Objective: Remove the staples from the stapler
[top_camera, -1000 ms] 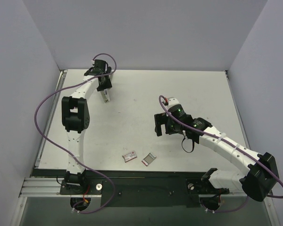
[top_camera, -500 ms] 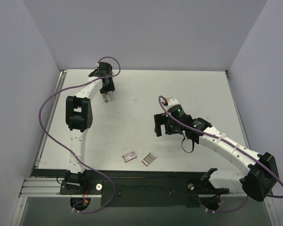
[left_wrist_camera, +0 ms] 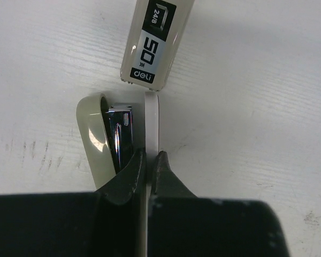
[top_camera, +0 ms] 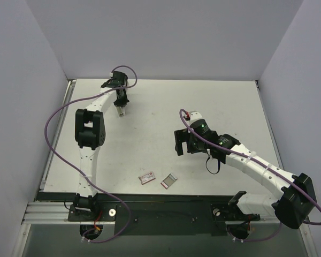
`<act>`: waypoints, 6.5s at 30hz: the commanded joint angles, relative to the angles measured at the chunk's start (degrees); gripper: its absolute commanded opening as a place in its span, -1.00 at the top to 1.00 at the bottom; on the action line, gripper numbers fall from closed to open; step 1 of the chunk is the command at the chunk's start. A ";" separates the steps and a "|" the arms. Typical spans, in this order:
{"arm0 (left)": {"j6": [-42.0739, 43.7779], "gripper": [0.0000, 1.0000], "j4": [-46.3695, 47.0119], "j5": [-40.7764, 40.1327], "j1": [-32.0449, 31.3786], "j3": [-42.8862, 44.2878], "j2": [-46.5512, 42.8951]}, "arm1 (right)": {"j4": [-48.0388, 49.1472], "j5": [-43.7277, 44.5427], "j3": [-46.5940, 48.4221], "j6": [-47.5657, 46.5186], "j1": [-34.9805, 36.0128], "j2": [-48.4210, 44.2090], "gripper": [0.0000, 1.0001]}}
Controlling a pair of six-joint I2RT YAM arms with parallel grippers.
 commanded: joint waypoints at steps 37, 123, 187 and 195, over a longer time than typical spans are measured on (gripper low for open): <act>-21.35 1.00 39.86 11.91 -24.94 -62.36 -60.52 | 11.18 -11.41 -13.63 23.93 1.96 -24.21 -0.67; -20.65 -0.73 33.71 9.88 -37.34 -73.88 -87.95 | 15.14 5.83 -4.93 13.83 13.22 -20.42 1.00; -36.03 -0.39 94.64 36.08 -32.15 -88.21 -89.37 | 32.72 -24.86 -4.66 19.18 11.46 -28.08 1.00; -36.48 -0.20 97.01 35.20 -32.24 -88.56 -88.22 | 34.65 -24.07 -5.37 19.63 11.46 -27.90 1.00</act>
